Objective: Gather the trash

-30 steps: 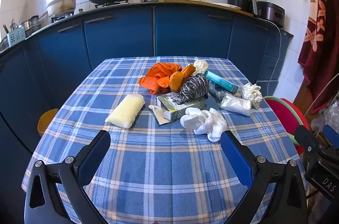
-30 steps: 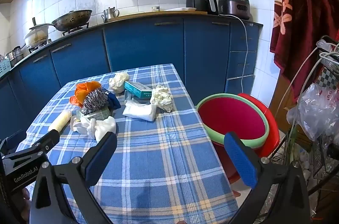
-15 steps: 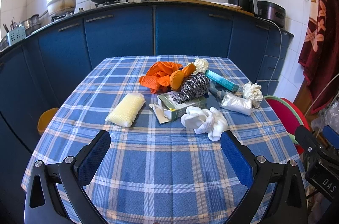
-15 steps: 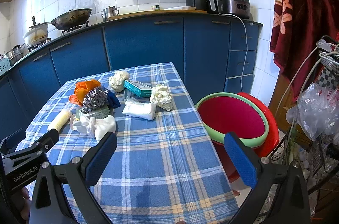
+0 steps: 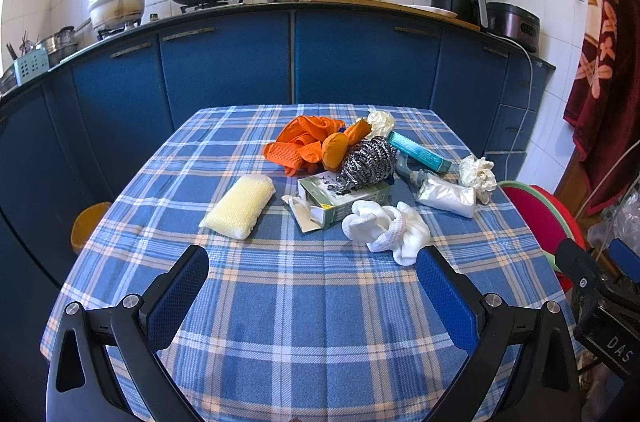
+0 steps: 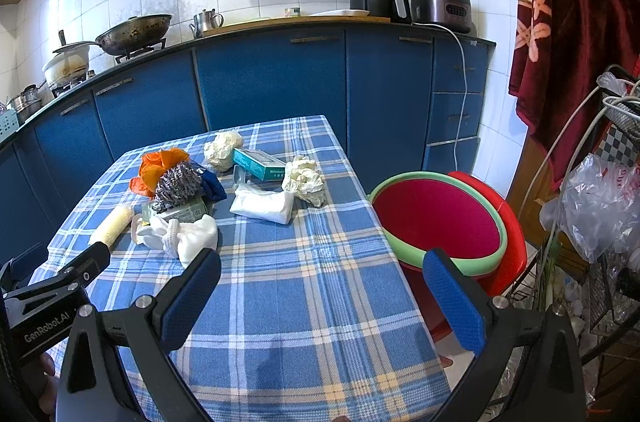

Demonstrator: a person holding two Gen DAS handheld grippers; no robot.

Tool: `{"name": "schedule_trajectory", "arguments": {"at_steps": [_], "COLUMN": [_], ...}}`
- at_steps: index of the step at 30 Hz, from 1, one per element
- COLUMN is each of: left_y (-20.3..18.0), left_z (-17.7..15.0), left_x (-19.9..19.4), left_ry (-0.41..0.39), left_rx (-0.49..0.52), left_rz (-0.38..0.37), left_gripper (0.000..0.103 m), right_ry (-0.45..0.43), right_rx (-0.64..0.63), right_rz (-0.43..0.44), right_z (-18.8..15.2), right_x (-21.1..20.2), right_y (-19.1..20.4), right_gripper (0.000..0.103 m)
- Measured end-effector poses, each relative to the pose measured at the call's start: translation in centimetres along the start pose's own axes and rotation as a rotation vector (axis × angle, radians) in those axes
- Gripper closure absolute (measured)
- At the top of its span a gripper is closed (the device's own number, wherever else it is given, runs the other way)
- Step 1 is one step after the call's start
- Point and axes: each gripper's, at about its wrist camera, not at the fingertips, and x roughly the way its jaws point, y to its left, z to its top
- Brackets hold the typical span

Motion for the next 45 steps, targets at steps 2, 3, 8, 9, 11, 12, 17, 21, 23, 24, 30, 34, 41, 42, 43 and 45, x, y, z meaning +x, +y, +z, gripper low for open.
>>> {"name": "schedule_trajectory", "arguments": {"at_steps": [2, 3, 8, 9, 11, 12, 17, 21, 23, 24, 30, 34, 41, 42, 43, 45], "left_y": [0.01, 0.02, 0.03, 0.00, 0.04, 0.02, 0.02, 0.04, 0.05, 0.02, -0.11, -0.13, -0.24, -0.25, -0.28, -0.23], "left_z": [0.01, 0.01, 0.01, 0.00, 0.01, 0.01, 0.01, 0.02, 0.03, 0.02, 0.25, 0.29, 0.56, 0.56, 0.58, 0.52], "left_x": [-0.01, -0.01, -0.05, -0.01, -0.04, -0.03, -0.03, -0.05, -0.07, -0.09, -0.19, -0.21, -0.16, -0.11, -0.04, 0.12], "left_ry": [0.001, 0.001, 0.000, 0.000, 0.000, 0.000, 0.000, 0.000, -0.001, -0.002, 0.001, 0.000, 0.005, 0.006, 0.007, 0.010], "left_rx": [0.000, 0.000, -0.001, -0.001, -0.001, -0.001, 0.000, -0.001, -0.001, -0.001, 0.002, 0.001, 0.004, 0.004, 0.005, 0.008], "left_rz": [0.000, 0.000, 0.001, 0.000, 0.000, 0.000, 0.000, -0.001, -0.001, 0.000, -0.003, -0.003, -0.002, -0.002, -0.003, -0.005], "left_gripper": [0.000, 0.000, 0.000, 0.000, 0.000, 0.000, 0.000, 0.000, 0.000, 0.000, 0.000, 0.000, 0.000, 0.000, 0.000, 0.000], "right_ry": [-0.001, 0.000, 0.002, 0.002, 0.002, 0.002, 0.002, 0.003, 0.004, 0.004, 0.005, 0.005, 0.007, 0.007, 0.008, 0.009], "right_rx": [-0.001, 0.000, 0.000, 0.000, 0.000, 0.000, 0.000, 0.000, 0.000, 0.000, 0.000, 0.000, 0.000, 0.001, 0.002, 0.003], "right_rz": [0.000, 0.000, 0.000, 0.000, -0.001, 0.000, 0.000, 0.000, 0.000, 0.000, 0.000, 0.000, 0.001, 0.001, 0.002, 0.000], "right_z": [-0.04, 0.06, 0.08, 0.09, 0.03, 0.11, 0.08, 0.18, 0.22, 0.22, 0.27, 0.26, 0.07, 0.13, 0.14, 0.21], "right_x": [-0.01, 0.02, 0.03, 0.03, 0.04, 0.04, 0.06, 0.01, 0.01, 0.01, 0.00, 0.00, 0.00, -0.03, 0.02, 0.12], "right_y": [0.03, 0.04, 0.06, 0.06, 0.06, 0.06, 0.04, 0.03, 0.02, 0.02, 0.03, 0.03, -0.16, -0.14, -0.12, -0.07], "right_gripper": [0.000, 0.000, 0.000, 0.000, 0.000, 0.000, 0.000, 0.000, 0.000, 0.000, 0.000, 0.000, 0.000, 0.000, 0.000, 0.000]}}
